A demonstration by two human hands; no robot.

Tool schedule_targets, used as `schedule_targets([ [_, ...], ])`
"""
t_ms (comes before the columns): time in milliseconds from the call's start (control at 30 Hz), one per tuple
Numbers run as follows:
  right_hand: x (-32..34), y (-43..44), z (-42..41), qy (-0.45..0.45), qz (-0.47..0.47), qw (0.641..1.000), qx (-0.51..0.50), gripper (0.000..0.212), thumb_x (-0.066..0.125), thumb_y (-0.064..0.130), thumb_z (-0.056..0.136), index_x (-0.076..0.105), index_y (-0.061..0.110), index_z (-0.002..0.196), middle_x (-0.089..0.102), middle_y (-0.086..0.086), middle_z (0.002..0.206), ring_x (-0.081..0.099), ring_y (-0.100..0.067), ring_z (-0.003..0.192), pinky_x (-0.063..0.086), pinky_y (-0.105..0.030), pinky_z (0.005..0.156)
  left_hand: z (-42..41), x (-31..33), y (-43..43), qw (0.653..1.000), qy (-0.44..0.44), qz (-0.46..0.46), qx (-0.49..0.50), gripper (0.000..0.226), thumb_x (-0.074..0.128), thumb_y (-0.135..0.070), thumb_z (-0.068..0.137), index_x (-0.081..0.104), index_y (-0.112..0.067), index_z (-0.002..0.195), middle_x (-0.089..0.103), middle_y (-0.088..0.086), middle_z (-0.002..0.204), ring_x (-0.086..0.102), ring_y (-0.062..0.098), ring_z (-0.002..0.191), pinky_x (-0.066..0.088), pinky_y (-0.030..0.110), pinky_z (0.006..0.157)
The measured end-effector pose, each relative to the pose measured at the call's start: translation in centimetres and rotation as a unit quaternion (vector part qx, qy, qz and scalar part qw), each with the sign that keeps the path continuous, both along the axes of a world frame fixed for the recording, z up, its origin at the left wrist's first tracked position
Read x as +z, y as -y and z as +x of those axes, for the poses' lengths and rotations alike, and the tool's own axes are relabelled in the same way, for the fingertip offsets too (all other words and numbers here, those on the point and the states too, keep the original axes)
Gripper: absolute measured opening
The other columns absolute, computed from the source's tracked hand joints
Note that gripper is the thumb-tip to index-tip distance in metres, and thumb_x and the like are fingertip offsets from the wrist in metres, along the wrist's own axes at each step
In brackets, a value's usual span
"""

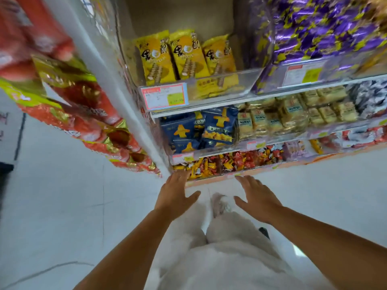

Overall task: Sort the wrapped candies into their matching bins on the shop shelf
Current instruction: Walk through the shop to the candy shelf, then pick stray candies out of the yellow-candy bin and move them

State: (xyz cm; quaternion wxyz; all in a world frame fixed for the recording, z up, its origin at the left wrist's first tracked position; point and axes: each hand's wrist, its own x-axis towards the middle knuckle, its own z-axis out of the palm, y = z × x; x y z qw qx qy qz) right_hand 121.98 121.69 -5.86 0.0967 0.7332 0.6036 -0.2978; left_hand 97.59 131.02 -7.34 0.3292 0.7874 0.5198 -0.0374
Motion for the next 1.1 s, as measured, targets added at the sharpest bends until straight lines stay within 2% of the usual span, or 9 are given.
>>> schedule_targets([
  [200,0.3,-1.2,3.1,-0.003,-0.004,0.999,0.041,0.069,0.042,0.051,0.096,0.014,0.024,0.153,0.027,-0.002,0.153,0.035,-0.023,0.135,0.036,-0.036,0.107,1.3,-0.5,1.9,0.999,-0.009,-0.018,0.046,0.078,0.054,-0.058,0.089,0.02,-0.028,0.152,0.02,-0.003,0.16,0.022,0.019,0.145,0.027,0.037,0.115],
  [467,-2.4,0.1,4.3,-0.023,-0.009,1.0,0.003,0.068,0.046,0.048,0.095,0.017,0.026,0.152,0.032,-0.002,0.149,0.039,-0.023,0.13,0.038,-0.037,0.104,2.8,-3.2,3.1,0.997,0.0,-0.032,0.069,0.077,0.054,-0.059,0.088,0.023,-0.029,0.151,0.023,-0.004,0.158,0.025,0.019,0.143,0.03,0.039,0.114],
  [667,-3.9,-1.0,6.6,-0.035,-0.025,0.998,0.051,0.068,0.044,0.051,0.095,0.017,0.026,0.152,0.029,-0.002,0.152,0.035,-0.022,0.135,0.037,-0.037,0.105,4.7,-4.5,4.8,0.991,0.007,-0.021,0.131,0.076,0.056,-0.059,0.088,0.024,-0.03,0.15,0.022,-0.005,0.159,0.027,0.018,0.143,0.033,0.041,0.113],
  [933,-9.7,-4.3,11.6,-0.062,-0.004,0.987,0.147,0.07,0.049,0.047,0.095,0.018,0.02,0.153,0.026,-0.005,0.156,0.028,-0.023,0.141,0.032,-0.037,0.111,10.8,-11.0,6.6,0.972,0.012,-0.04,0.231,0.077,0.055,-0.059,0.087,0.023,-0.029,0.151,0.025,-0.004,0.157,0.029,0.019,0.14,0.034,0.04,0.112],
  [1000,-11.9,-4.9,12.4,-0.074,0.007,0.986,0.152,0.07,0.049,0.047,0.096,0.018,0.021,0.153,0.025,-0.003,0.157,0.027,-0.022,0.142,0.028,-0.036,0.113,12.2,-13.1,6.5,0.972,0.022,-0.04,0.229,0.077,0.057,-0.056,0.087,0.023,-0.029,0.151,0.026,-0.004,0.156,0.03,0.019,0.14,0.034,0.038,0.112],
  [1100,-15.9,-5.7,13.0,-0.108,0.022,0.986,0.122,0.068,0.05,0.048,0.095,0.022,0.025,0.151,0.029,0.0,0.153,0.033,-0.02,0.138,0.033,-0.035,0.109,13.3,-17.0,5.4,0.973,0.031,-0.016,0.229,0.076,0.059,-0.051,0.088,0.024,-0.026,0.151,0.026,-0.003,0.157,0.028,0.019,0.141,0.031,0.036,0.112],
])
